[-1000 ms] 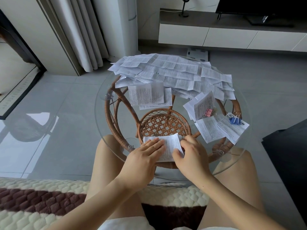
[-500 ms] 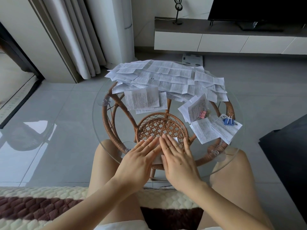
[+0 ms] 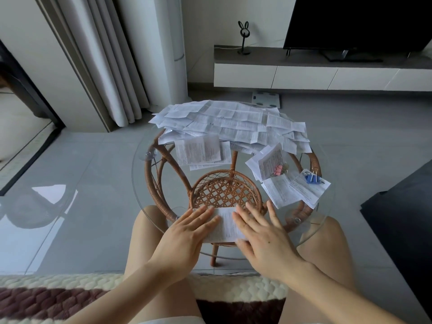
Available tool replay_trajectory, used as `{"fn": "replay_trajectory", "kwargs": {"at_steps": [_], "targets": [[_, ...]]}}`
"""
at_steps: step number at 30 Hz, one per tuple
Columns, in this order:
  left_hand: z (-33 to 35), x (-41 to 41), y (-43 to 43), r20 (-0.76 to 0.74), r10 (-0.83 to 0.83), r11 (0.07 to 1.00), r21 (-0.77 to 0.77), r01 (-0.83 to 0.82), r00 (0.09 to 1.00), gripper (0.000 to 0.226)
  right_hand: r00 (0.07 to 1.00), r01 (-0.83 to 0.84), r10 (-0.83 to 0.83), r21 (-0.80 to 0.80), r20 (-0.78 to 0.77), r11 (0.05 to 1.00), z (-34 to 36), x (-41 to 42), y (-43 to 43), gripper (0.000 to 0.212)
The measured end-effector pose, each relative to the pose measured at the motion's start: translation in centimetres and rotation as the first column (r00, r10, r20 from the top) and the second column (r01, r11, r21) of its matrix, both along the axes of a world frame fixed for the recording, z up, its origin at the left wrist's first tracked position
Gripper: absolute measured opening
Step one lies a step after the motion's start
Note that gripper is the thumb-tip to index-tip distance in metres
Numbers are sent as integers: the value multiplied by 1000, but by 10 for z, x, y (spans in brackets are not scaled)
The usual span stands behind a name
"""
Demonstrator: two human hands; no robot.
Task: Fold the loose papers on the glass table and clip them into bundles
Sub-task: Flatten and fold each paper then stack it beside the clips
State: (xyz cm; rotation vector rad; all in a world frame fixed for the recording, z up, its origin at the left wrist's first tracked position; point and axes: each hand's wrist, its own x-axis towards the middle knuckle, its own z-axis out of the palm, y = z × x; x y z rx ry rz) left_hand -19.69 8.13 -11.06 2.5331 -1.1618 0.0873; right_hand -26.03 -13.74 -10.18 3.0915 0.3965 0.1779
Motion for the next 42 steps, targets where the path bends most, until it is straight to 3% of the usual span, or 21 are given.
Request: {"fn": "replay_trajectory", "kwargs": {"at_steps": [3,5,8,11,15,17,19,21,22,26,28,29,32,36,39,42], "targets": [[5,0,8,-4,-56,998,-25,56,998,46,992,-118,109,-148,-67,982,12,-3,3,90],[9,5,9,-5,-85,996,-32,85,996,44,982,-187,164,-322,-96,928,21,2,4,93],[14,14,11,14,-93,995,-27,94,996,42,966,-253,240,-561,-97,789,28,2,8,73],[16,14,19,67,-81,997,1,81,994,41,952,-254,304,-601,-20,758,25,-6,8,47],[22,21,32,95,39,996,-83,-31,995,34,907,-301,373,-323,193,897,32,-2,-3,31],[39,35,28,-35,277,938,-208,-278,960,29,905,-272,286,-89,315,958,52,9,-4,33],[54,57,21,-287,478,779,-299,-551,830,26,915,-246,176,158,363,956,73,21,-6,28],[64,84,13,-536,482,614,-358,-704,693,21,922,-232,98,333,374,914,90,34,-10,25],[67,99,8,-585,482,575,-351,-739,653,20,918,-228,65,387,392,893,96,42,-13,25],[68,138,-14,-599,510,574,-298,-763,617,31,905,-156,-145,628,400,762,109,76,-26,20],[68,147,-23,-599,505,562,-318,-764,621,19,916,-108,-234,761,326,639,117,93,-29,7],[68,151,-26,-583,508,555,-341,-759,634,17,921,-102,-255,813,295,573,121,103,-30,11],[66,158,-33,-597,460,530,-410,-743,657,41,940,-132,-232,893,251,429,132,128,-28,21],[64,167,-41,-649,397,577,-373,-726,649,33,959,-158,-153,898,239,411,122,165,-23,18],[52,176,-42,-641,441,604,-305,-736,627,14,975,-119,-97,836,201,536,104,186,-14,24],[43,182,-42,-569,514,614,-278,-738,642,11,990,-39,-70,707,125,706,81,200,-8,15]]}}
